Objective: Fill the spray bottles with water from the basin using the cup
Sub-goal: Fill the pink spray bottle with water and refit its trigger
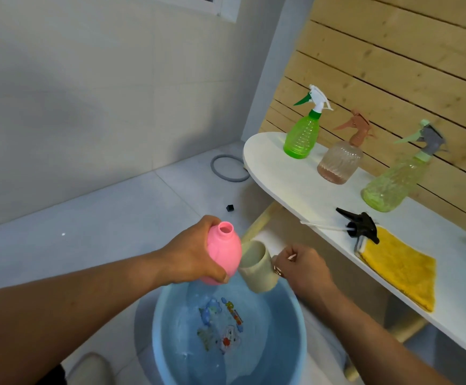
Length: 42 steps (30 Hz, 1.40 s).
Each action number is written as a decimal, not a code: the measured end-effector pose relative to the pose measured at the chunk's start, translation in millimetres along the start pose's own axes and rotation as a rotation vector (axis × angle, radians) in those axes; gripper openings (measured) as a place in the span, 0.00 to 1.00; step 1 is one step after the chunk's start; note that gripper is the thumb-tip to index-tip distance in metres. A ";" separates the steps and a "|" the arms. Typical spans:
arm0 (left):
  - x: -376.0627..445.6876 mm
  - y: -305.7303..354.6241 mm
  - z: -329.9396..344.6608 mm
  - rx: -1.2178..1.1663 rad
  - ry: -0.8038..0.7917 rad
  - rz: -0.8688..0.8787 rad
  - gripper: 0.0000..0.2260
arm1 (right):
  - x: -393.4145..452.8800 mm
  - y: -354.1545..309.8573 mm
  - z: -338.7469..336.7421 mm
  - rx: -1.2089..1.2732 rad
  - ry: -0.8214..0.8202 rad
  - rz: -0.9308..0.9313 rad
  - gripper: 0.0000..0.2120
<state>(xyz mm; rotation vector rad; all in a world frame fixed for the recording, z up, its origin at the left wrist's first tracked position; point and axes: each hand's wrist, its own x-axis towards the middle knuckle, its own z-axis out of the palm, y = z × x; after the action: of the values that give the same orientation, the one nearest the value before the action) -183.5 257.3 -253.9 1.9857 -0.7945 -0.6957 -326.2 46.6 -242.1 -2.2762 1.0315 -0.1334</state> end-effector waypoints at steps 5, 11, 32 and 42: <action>4.6 -1.7 4.3 -0.001 -0.004 -0.024 0.42 | 24.0 51.2 56.7 -0.158 -0.204 0.095 0.06; 11.8 0.3 16.2 0.028 -0.008 -0.039 0.43 | 33.7 98.6 102.3 -0.450 -0.201 -0.024 0.08; 23.5 1.1 22.9 0.088 -0.011 -0.038 0.42 | 29.9 85.0 174.8 -0.112 -0.231 0.103 0.08; 20.0 -0.3 8.5 0.112 0.023 -0.033 0.43 | 20.4 64.2 129.1 0.490 -0.101 0.277 0.09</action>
<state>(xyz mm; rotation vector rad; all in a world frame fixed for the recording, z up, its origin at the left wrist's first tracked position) -176.8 238.1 -261.6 2.1077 -0.8038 -0.6582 -310.4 65.2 -385.6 -1.6702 1.1084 -0.1364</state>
